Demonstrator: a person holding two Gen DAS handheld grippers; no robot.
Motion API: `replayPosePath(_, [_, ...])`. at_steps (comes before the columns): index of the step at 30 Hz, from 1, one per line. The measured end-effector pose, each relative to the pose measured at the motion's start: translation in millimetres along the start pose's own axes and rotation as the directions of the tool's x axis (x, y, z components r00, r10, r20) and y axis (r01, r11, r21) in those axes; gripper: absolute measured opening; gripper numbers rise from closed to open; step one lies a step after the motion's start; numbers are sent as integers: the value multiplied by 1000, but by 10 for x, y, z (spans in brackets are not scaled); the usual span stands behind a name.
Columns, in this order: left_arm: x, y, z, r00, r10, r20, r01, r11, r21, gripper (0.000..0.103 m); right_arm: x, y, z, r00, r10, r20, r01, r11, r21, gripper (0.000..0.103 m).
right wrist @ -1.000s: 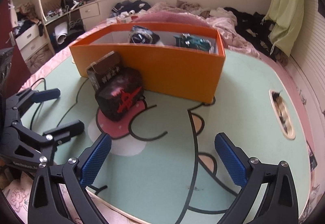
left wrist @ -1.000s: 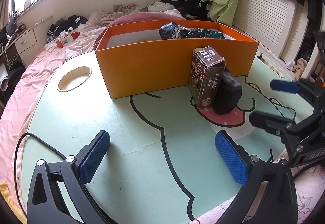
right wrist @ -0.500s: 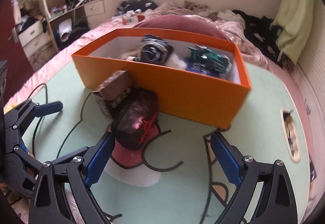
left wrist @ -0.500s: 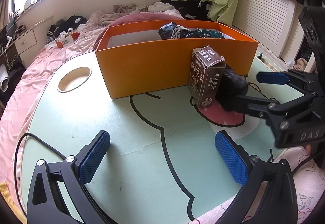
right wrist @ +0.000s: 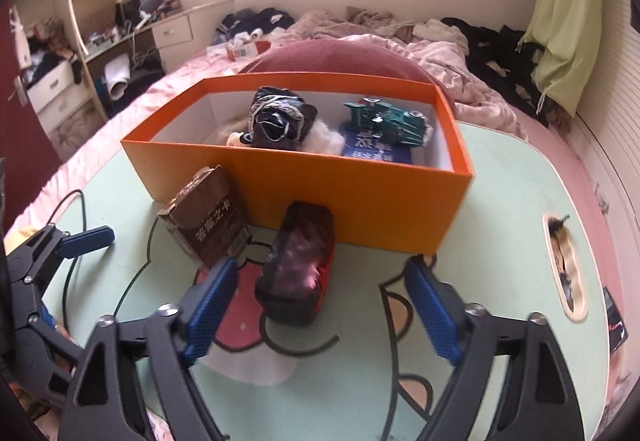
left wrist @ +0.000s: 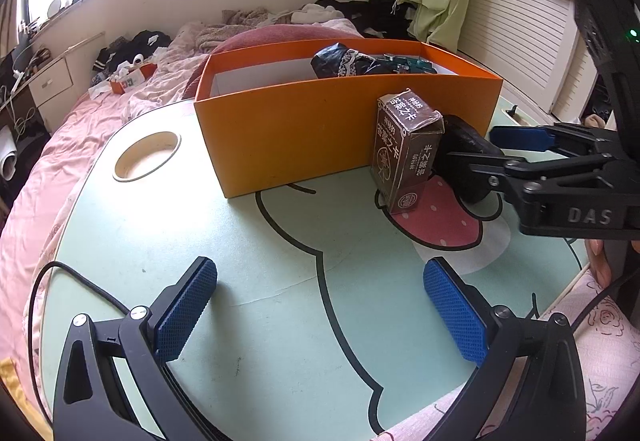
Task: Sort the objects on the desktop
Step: 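Grasp the dark red-and-black pouch with the right tool, then lift the pouch with the right tool while the left tool grasps the small brown box, then carry the brown box and pouch into the orange box, opening both tools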
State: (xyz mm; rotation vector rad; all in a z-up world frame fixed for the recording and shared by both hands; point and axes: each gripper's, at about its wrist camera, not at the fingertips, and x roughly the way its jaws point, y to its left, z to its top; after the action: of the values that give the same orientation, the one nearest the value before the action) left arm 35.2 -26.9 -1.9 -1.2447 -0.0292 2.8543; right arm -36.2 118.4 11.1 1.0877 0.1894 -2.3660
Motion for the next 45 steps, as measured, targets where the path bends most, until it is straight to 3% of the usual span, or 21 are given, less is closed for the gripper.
replayPosePath(4, [-5, -7, 4, 1000, 4, 2, -4, 1000, 4, 103, 69, -68, -50, 999, 28, -37, -26, 999, 37, 27])
replayPosePath(5, [-5, -14, 6, 1000, 5, 3, -5, 1000, 5, 103, 50, -93, -74, 999, 26, -27, -25, 999, 48, 27])
replayPosePath(12, [-6, -31, 29, 1000, 7, 2, -7, 1000, 8, 103, -142, -242, -311, 1000, 2, 23, -4, 996, 91, 27])
replayPosePath(18, [-100, -166, 65, 999, 34, 38, -37, 997, 62, 103, -281, -167, -506, 997, -59, 54, 58, 998, 32, 27])
replayPosePath(23, [-225, -255, 305, 994, -54, 96, 47, 996, 71, 103, -271, -208, -511, 997, -50, 57, 48, 998, 42, 28])
replayPosePath(25, [-165, -280, 454, 992, -93, 82, 89, 994, 58, 95, -269, -223, -508, 997, -51, 58, 48, 998, 44, 28])
replayPosePath(27, [-70, -309, 546, 994, -97, 49, 95, 995, 44, 65, -268, -229, -511, 997, -47, 60, 44, 998, 47, 28])
replayPosePath(31, [172, -383, 671, 990, -138, -23, 139, 989, 41, 54, -275, -234, -519, 997, -44, 62, 41, 998, 51, 33])
replayPosePath(33, [248, -432, 651, 989, -142, -52, 145, 988, 53, 28, -274, -237, -514, 997, -43, 62, 40, 998, 51, 33])
replayPosePath(34, [262, -446, 635, 988, -143, -58, 146, 987, 59, 20, -274, -237, -514, 997, -42, 62, 39, 998, 52, 33])
replayPosePath(37, [162, -428, 569, 989, -143, -23, 144, 988, 59, 19, -273, -241, -509, 997, -40, 62, 37, 998, 55, 34])
replayPosePath(38, [119, -404, 546, 990, -142, -11, 142, 988, 58, 19, -273, -238, -501, 997, -39, 60, 35, 998, 56, 39])
replayPosePath(39, [57, -384, 521, 990, -143, 4, 143, 988, 56, 19, -268, -247, -494, 998, -35, 57, 32, 998, 56, 45])
replayPosePath(40, [-7, -365, 488, 989, -148, 17, 147, 988, 53, 19, -260, -249, -485, 998, -30, 56, 27, 998, 56, 61])
replayPosePath(41, [-61, -341, 458, 988, -152, 26, 151, 987, 50, 19, -248, -249, -472, 999, -19, 49, 16, 999, 52, 69])
replayPosePath(45, [-217, -247, 311, 989, -145, 43, 143, 989, 39, 19, -235, -218, -408, 999, -26, 48, 24, 999, 36, 70])
